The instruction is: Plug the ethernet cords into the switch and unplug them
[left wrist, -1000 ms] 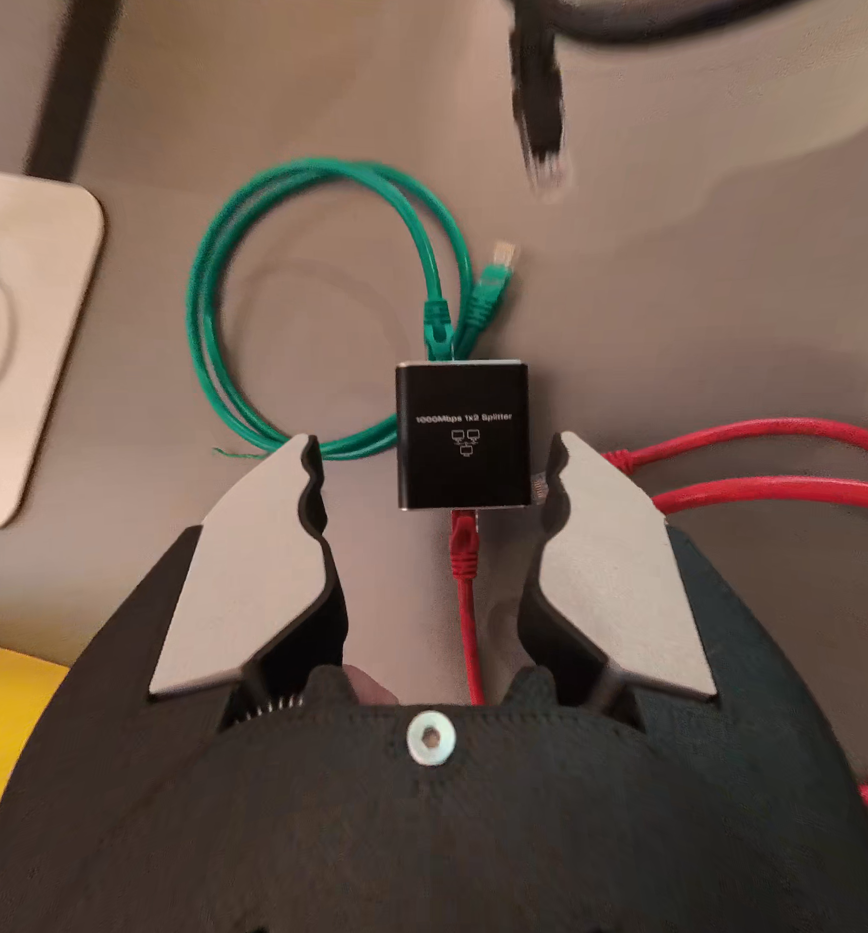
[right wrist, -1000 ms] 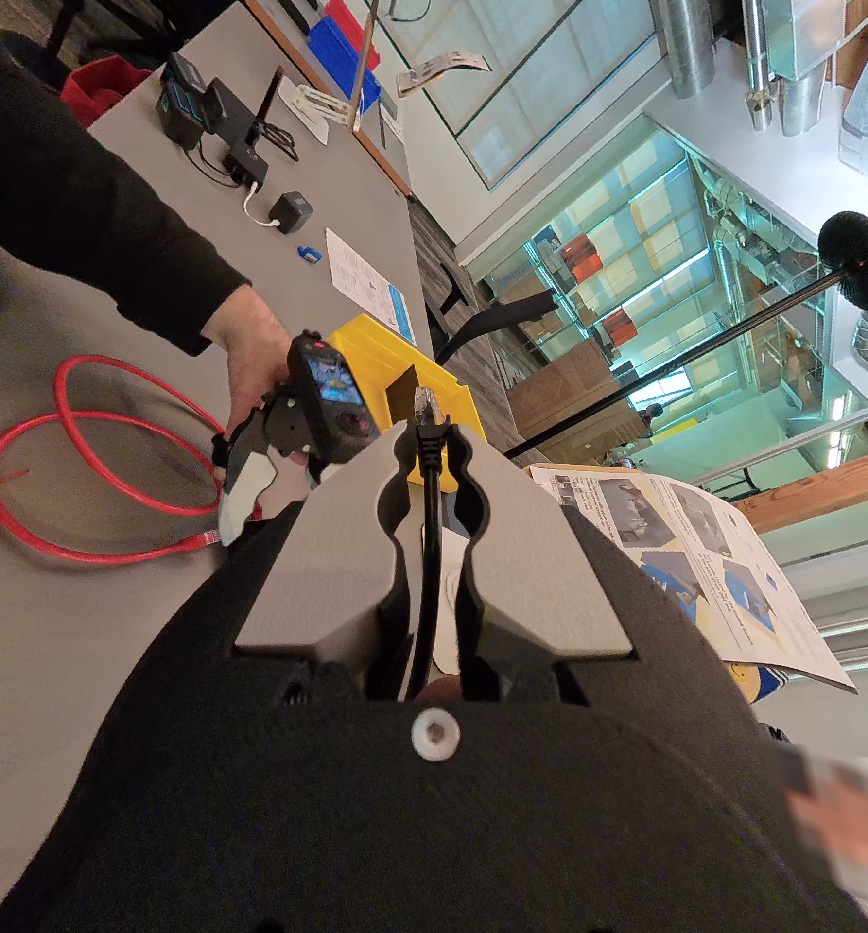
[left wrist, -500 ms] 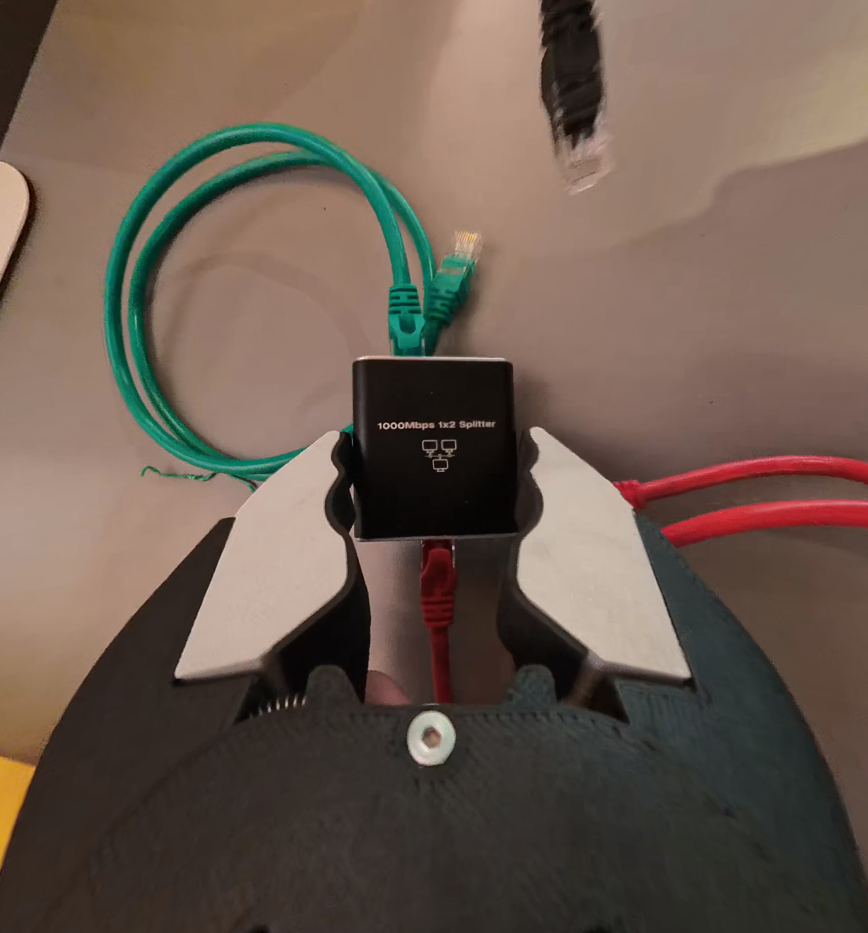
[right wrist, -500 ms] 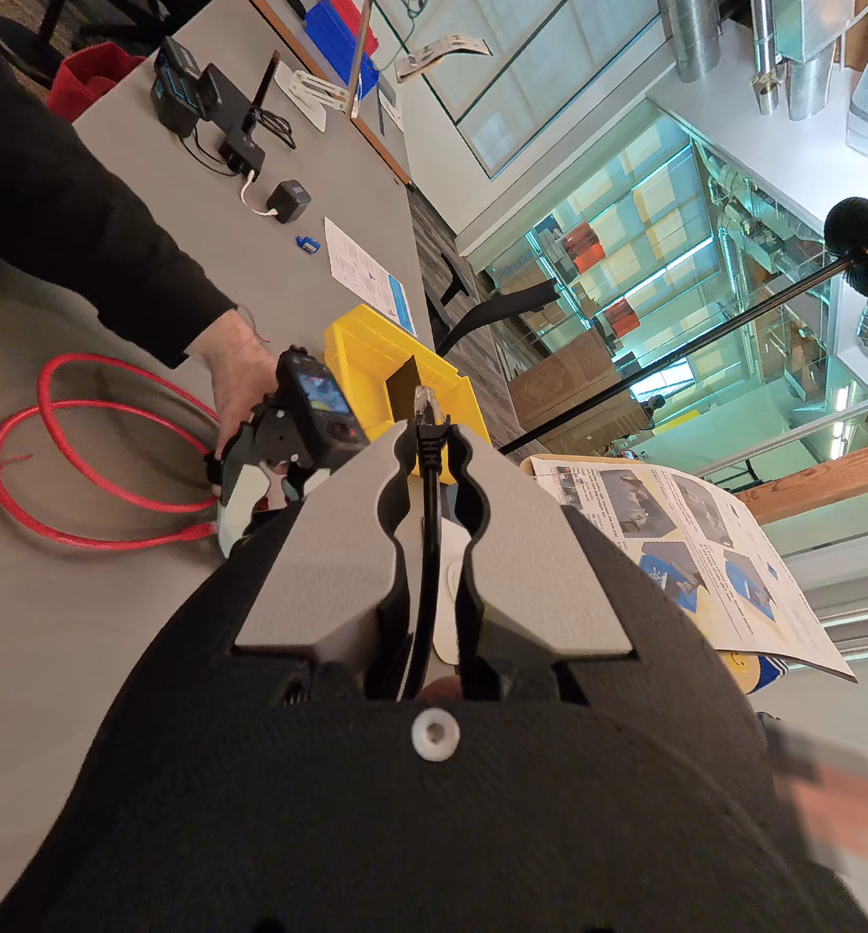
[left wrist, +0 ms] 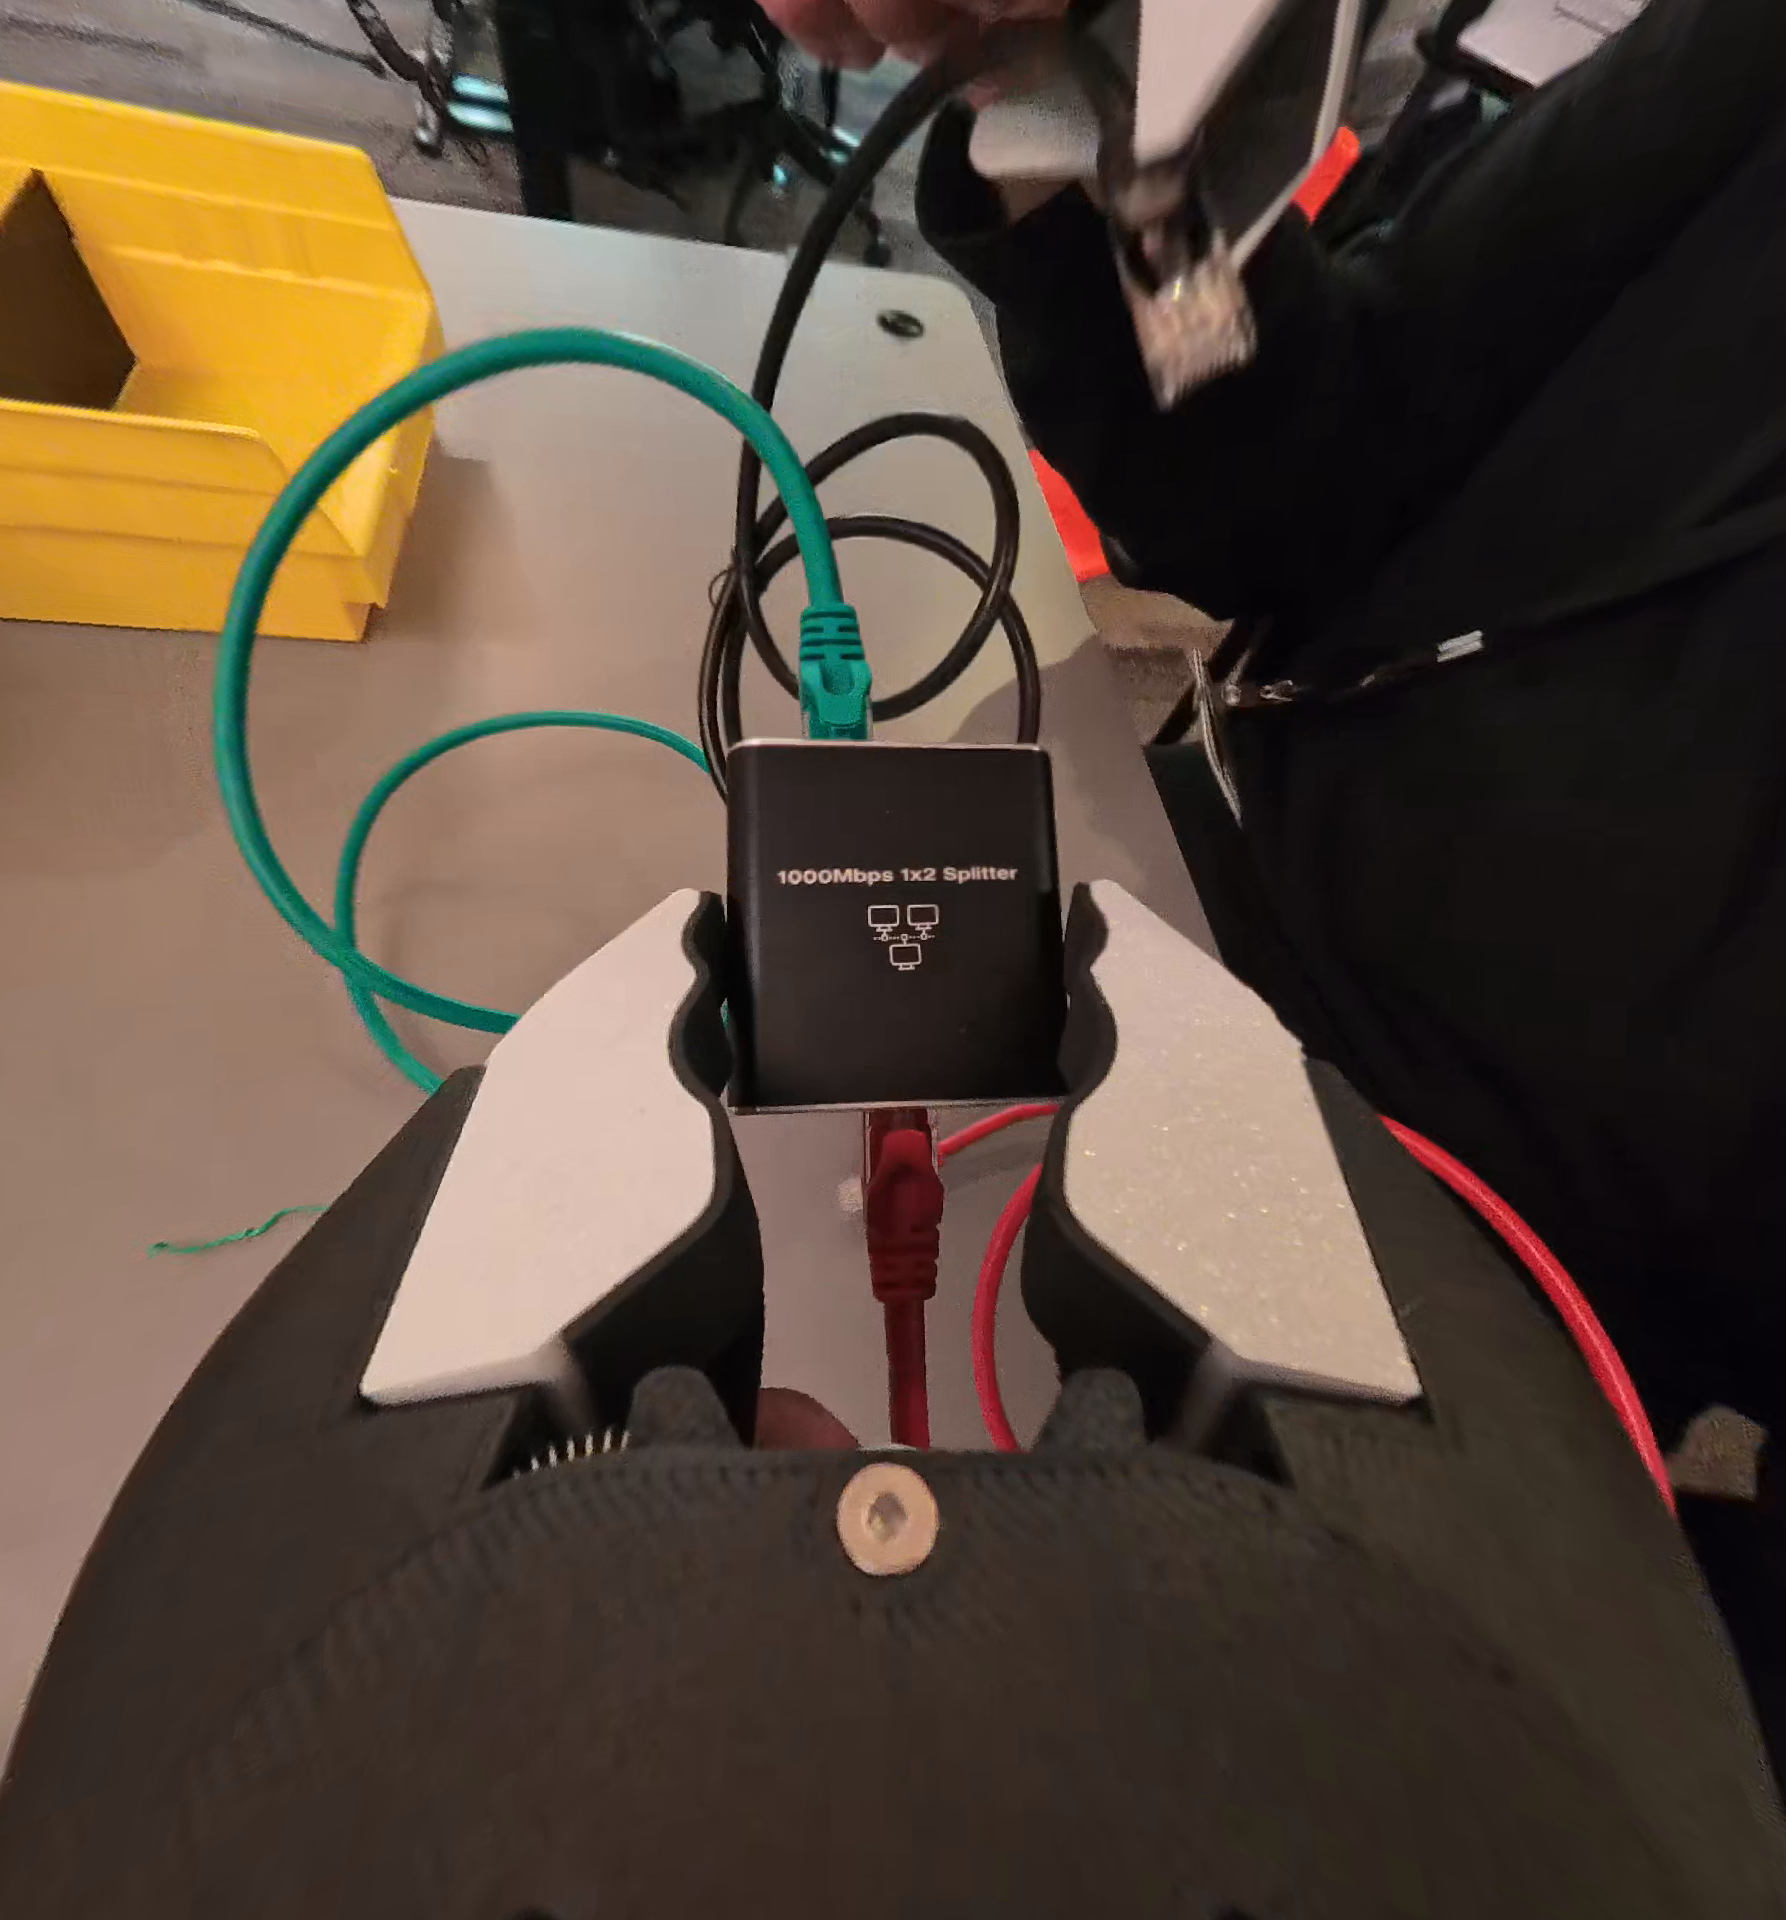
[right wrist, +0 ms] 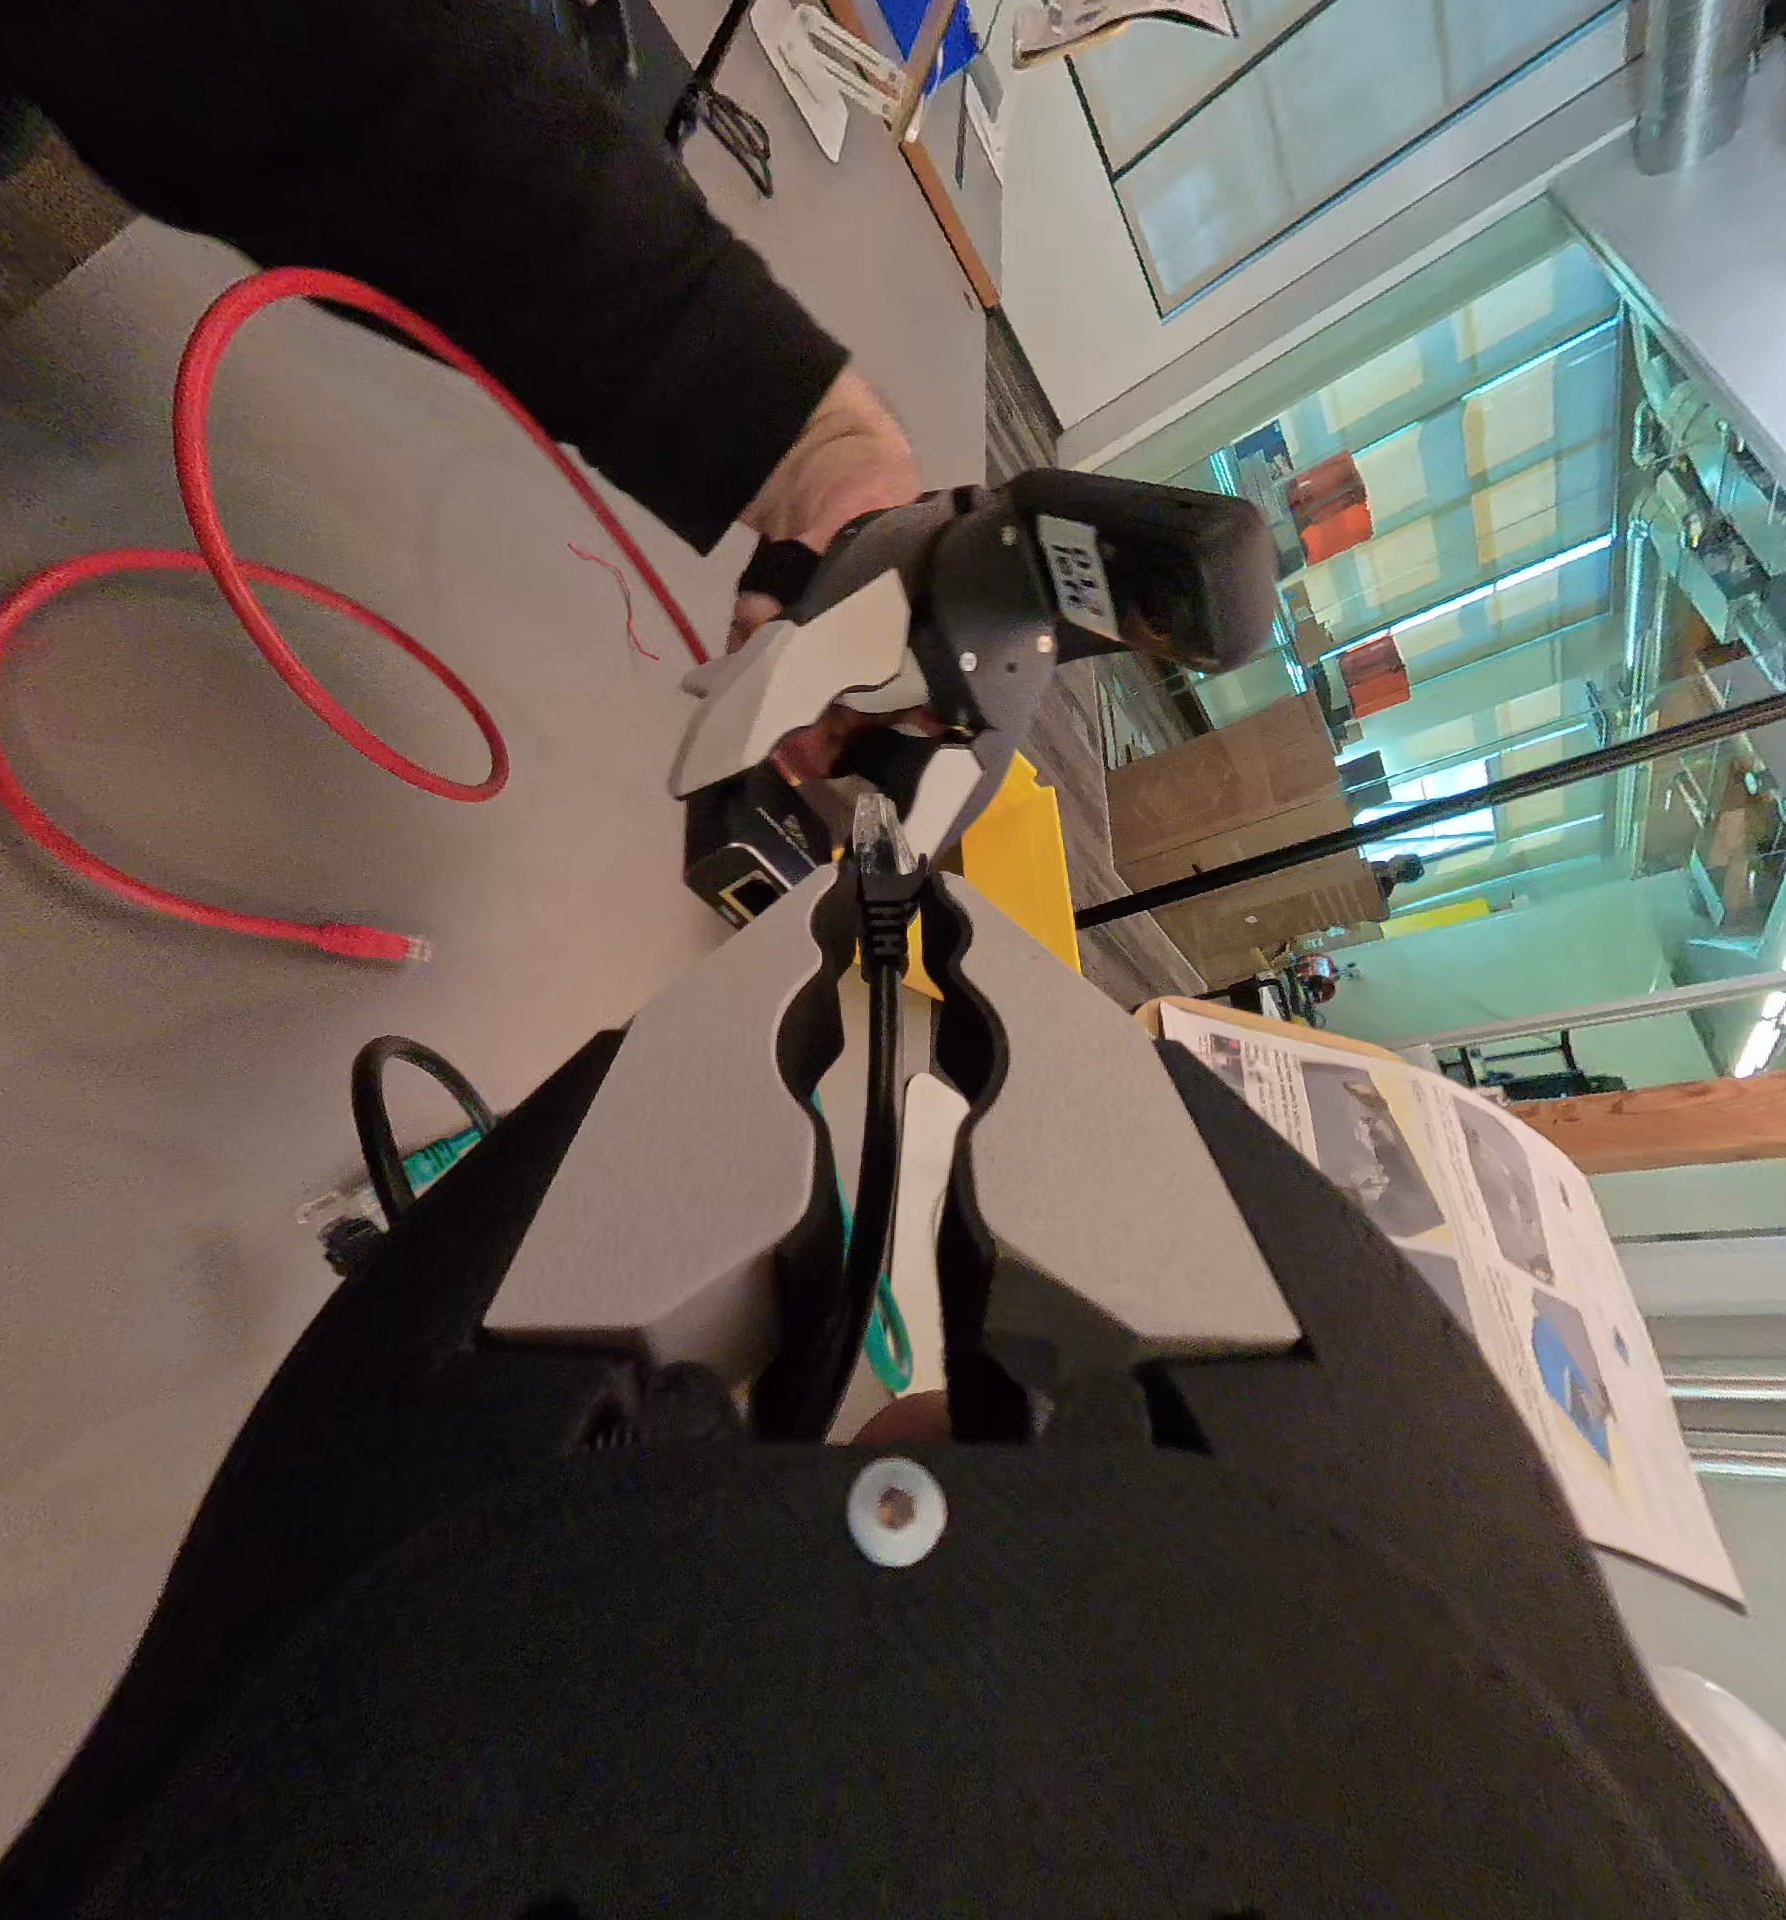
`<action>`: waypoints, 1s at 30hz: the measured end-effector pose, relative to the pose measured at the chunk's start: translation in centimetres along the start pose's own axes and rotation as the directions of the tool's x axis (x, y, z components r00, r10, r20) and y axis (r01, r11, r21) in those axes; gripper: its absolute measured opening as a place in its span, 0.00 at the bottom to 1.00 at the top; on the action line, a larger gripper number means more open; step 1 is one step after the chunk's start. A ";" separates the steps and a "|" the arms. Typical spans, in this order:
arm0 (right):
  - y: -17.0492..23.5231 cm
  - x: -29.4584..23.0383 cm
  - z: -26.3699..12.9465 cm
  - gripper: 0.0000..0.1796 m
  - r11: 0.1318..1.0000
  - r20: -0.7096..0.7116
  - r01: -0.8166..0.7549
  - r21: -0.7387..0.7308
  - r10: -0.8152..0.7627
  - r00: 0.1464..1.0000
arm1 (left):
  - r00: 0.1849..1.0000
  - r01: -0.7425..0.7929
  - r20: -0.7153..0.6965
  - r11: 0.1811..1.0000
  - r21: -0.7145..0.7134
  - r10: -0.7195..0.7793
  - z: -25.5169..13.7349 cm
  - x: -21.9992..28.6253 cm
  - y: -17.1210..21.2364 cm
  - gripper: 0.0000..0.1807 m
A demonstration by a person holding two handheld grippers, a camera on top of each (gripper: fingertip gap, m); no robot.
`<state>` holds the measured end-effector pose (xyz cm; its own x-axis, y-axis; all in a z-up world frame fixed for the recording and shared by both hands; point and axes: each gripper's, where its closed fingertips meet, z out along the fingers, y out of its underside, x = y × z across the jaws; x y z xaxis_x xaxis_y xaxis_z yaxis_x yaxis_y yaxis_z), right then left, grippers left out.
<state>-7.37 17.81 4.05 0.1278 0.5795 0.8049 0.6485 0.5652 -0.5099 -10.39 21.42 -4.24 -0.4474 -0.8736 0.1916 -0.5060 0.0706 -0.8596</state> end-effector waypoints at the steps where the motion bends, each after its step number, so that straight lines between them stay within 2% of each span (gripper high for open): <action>1: -0.3 -0.2 0.4 0.06 1.000 0.001 0.016 -0.003 -0.016 1.000 | 1.000 -0.004 -0.008 1.000 -0.012 0.004 -0.6 0.1 -0.3 0.34; 6: 0.0 -0.3 2.0 0.05 0.990 -0.011 0.104 -0.093 -0.106 0.994 | 0.995 0.041 -0.095 0.999 0.012 -0.040 -2.4 0.5 -2.3 0.34; 12: 1.4 0.5 2.5 0.05 0.963 -0.066 0.181 -0.200 -0.198 0.978 | 0.987 0.068 -0.146 0.998 -0.005 -0.068 -2.4 0.5 -3.3 0.34; 20: 1.1 1.6 1.9 0.05 0.932 -0.120 0.261 -0.253 -0.298 0.947 | 0.968 0.092 -0.232 0.996 -0.008 -0.092 -2.7 0.5 -5.1 0.34; 30: 1.4 1.2 1.6 0.06 0.908 -0.088 0.305 -0.289 -0.343 0.935 | 0.953 0.108 -0.272 0.988 -0.114 -0.136 -1.9 0.2 -4.7 0.33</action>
<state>-7.56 20.21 3.80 -0.0365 0.2966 0.9543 0.8441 0.5204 -0.1294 -9.49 21.84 0.68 -0.5582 -0.7106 0.4283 -0.6324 0.0302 -0.7741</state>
